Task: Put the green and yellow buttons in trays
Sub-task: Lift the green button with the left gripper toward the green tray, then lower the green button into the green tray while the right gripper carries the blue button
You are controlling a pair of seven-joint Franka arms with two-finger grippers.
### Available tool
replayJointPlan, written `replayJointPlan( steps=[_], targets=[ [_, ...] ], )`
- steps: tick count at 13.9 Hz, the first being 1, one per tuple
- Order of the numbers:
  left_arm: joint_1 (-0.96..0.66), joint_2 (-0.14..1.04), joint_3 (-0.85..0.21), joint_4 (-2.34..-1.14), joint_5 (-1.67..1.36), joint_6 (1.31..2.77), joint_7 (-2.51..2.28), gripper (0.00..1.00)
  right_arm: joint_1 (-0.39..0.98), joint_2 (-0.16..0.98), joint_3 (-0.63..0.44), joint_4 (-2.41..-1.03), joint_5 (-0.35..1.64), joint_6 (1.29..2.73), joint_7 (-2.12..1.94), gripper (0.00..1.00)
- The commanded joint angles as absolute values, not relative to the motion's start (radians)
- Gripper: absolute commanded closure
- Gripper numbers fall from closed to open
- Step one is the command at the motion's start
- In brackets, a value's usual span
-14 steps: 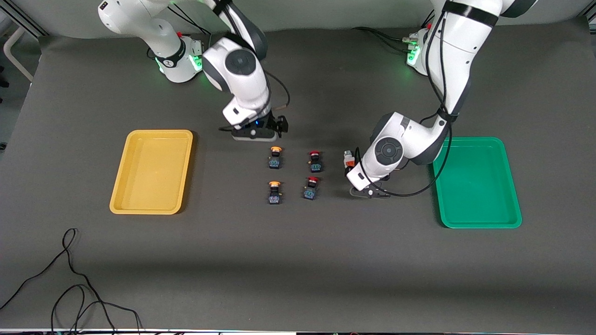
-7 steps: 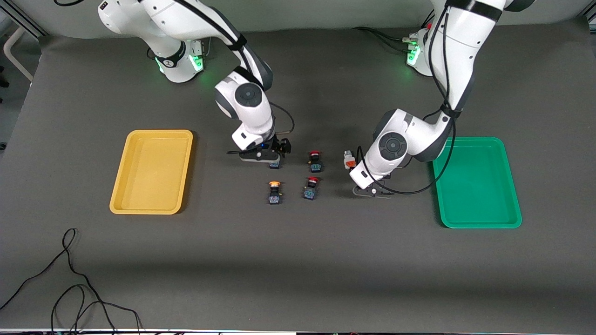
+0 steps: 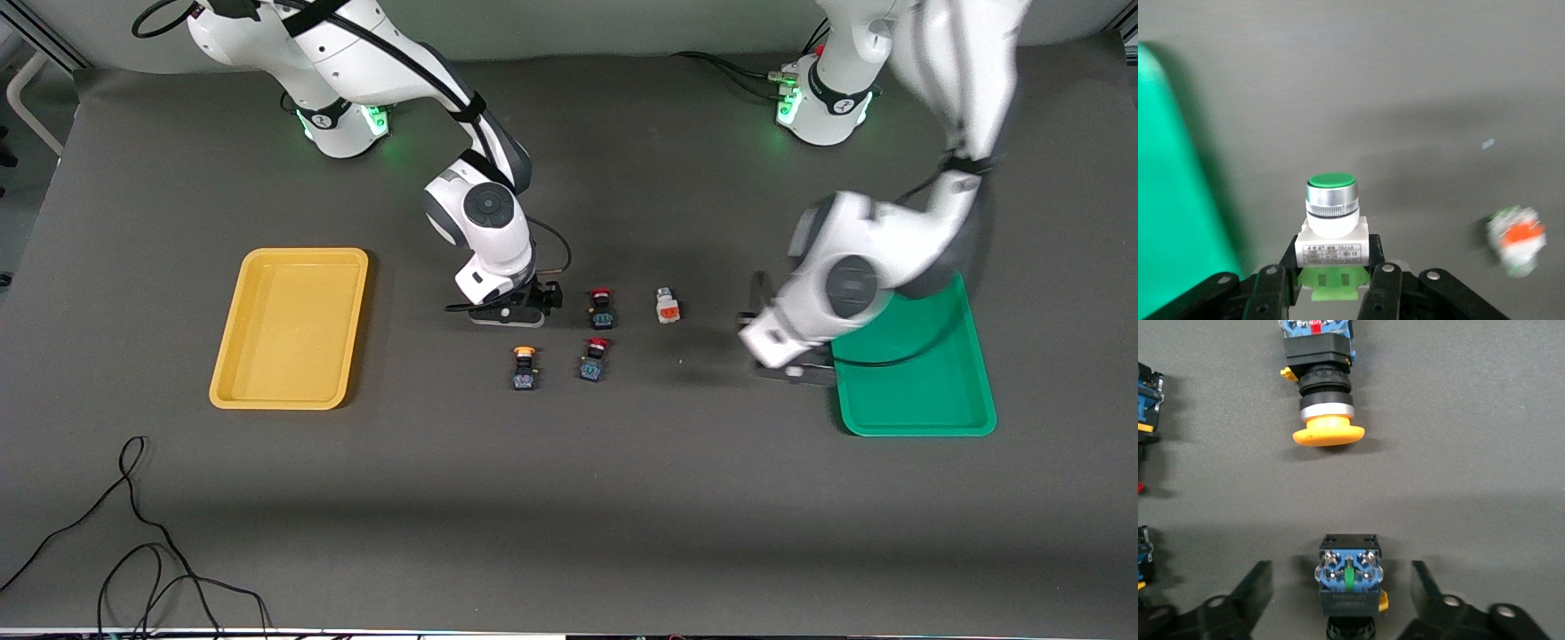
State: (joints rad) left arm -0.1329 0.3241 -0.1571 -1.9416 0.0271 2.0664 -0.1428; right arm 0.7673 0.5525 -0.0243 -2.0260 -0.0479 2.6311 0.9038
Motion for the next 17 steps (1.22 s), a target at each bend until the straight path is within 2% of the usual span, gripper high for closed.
replayJointPlan(
  steps=[1, 2, 5, 11, 17],
  targets=[
    [-0.019, 0.264, -0.163, -1.939, 0.012, 1.941, 0.006, 1.00, 0.776, 0.571, -0.034, -2.008, -0.074, 2.645, 0.910, 0.62],
    [0.024, 0.264, -0.161, -1.939, 0.020, 1.931, 0.047, 1.00, 0.773, 0.569, -0.034, -2.008, -0.075, 2.645, 0.908, 0.75],
    [0.156, 0.299, -0.161, -1.937, 0.096, 1.972, 0.191, 1.00, 0.772, 0.551, -0.035, -1.991, -0.074, 2.619, 0.900, 0.77],
    [0.265, 0.380, -0.158, -1.940, 0.167, 2.077, 0.221, 1.00, 0.744, 0.431, -0.041, -1.749, -0.046, 2.087, 0.769, 0.77],
    [0.276, 0.468, -0.123, -1.945, 0.170, 2.175, 0.221, 1.00, 0.369, 0.267, -0.073, -1.767, 0.061, 1.889, 0.060, 0.77]
  ],
)
